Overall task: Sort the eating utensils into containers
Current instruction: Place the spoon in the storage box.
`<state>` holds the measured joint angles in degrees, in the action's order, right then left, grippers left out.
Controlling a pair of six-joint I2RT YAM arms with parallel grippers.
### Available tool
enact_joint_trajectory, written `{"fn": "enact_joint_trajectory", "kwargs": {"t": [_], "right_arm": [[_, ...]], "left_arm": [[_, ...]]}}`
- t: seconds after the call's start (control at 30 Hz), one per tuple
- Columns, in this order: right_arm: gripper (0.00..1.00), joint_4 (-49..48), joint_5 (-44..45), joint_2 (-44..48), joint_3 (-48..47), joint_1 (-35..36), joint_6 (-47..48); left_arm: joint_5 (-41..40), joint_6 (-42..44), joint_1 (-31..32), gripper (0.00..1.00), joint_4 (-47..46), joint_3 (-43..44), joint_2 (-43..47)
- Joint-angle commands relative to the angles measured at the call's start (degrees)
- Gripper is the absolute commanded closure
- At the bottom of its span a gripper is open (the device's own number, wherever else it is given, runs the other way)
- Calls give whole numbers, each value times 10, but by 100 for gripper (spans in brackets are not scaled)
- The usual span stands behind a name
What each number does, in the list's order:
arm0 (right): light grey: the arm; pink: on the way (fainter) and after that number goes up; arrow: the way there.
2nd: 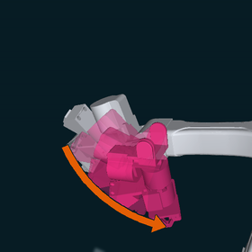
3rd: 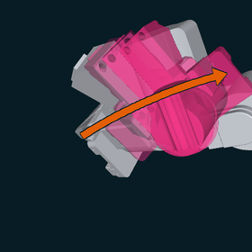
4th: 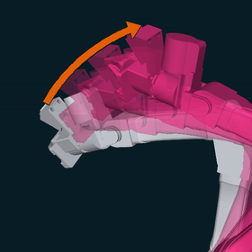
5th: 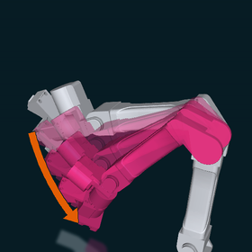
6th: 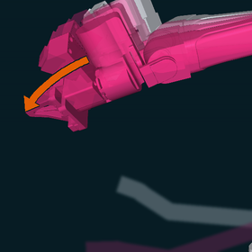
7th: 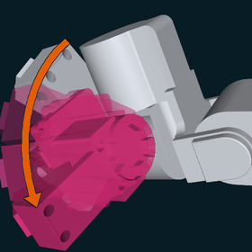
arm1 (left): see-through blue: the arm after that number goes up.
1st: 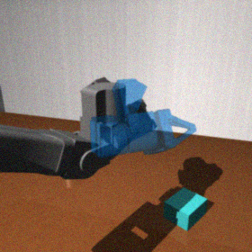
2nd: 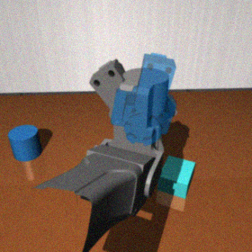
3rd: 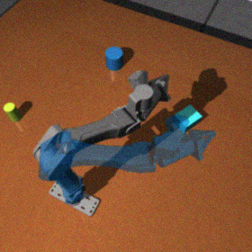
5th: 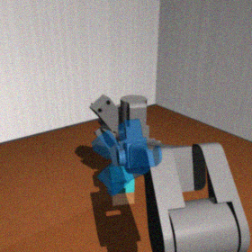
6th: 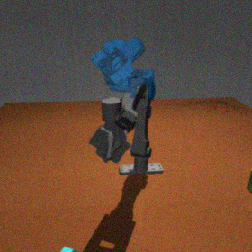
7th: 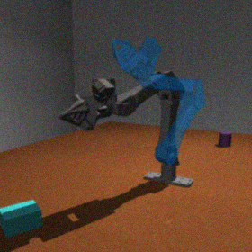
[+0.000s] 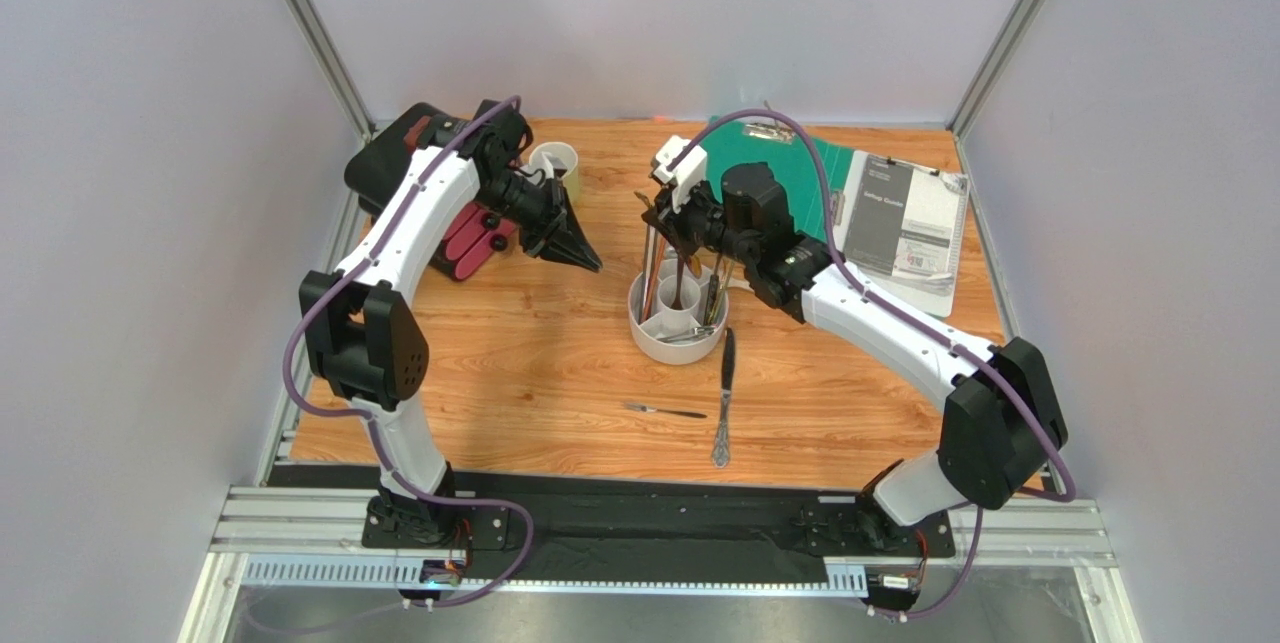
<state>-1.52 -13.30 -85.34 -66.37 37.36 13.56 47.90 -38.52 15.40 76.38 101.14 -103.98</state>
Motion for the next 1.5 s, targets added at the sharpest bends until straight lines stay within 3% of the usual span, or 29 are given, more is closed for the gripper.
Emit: {"fn": "enact_joint_trajectory", "kwargs": {"t": [0.0,0.3,0.47,1.0,1.33,1.47], "right_arm": [[100,-74,31,2,0,0,-51],[100,-108,56,7,47,0,-94],[100,-157,64,5,90,-1,-123],[99,-164,60,-12,113,5,-132],[82,-161,57,-7,137,8,-167],[71,-115,50,9,125,9,-170]], "left_arm": [[-18,8,-9,87,25,37,-10],[-47,13,-11,88,32,55,-21],[-54,-3,-11,88,6,23,-14],[-79,-19,-7,88,-53,-16,-11],[-91,-11,-1,88,-59,-5,-32],[-91,-6,10,87,-59,13,-53]]}}
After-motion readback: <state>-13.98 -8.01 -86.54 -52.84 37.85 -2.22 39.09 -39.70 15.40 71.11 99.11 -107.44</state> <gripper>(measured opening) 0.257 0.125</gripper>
